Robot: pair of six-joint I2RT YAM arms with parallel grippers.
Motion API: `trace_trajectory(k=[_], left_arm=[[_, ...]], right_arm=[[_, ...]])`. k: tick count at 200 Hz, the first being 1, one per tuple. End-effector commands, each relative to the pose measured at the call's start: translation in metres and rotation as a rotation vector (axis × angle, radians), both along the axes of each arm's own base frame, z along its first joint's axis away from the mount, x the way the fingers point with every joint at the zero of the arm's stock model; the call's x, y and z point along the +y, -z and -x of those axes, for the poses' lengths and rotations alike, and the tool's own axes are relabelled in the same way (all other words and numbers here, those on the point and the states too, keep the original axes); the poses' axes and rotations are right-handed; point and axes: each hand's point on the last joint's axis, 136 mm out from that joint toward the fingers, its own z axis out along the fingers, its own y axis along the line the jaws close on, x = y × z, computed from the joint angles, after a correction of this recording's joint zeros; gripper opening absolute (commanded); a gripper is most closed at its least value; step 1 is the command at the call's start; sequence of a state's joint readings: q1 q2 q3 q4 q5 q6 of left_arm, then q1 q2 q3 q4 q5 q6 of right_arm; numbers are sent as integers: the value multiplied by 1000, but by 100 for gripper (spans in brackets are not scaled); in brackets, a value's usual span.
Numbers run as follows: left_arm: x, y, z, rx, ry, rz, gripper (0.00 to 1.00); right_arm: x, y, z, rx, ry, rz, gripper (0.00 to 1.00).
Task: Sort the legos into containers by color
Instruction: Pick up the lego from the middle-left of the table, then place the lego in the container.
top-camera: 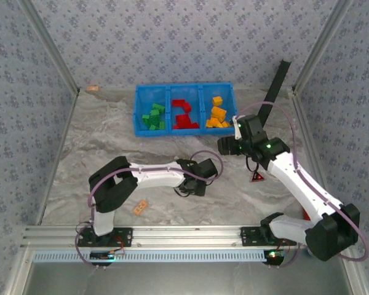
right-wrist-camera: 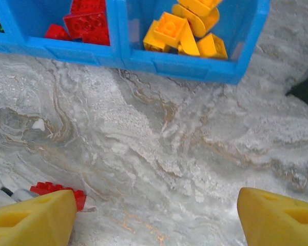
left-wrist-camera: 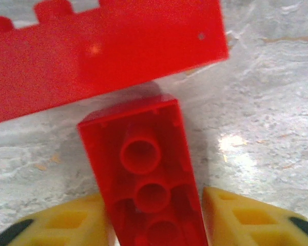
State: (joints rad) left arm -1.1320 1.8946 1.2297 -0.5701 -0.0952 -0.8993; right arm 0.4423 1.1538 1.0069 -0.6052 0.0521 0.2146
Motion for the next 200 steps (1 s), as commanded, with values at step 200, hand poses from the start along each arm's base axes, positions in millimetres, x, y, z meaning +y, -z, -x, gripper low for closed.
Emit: trace_trajectory(k=[200], left_arm=[[20,-166,-280,-436,-50,101,26]], right_arm=[[28,82,74,198,73,-333,92]])
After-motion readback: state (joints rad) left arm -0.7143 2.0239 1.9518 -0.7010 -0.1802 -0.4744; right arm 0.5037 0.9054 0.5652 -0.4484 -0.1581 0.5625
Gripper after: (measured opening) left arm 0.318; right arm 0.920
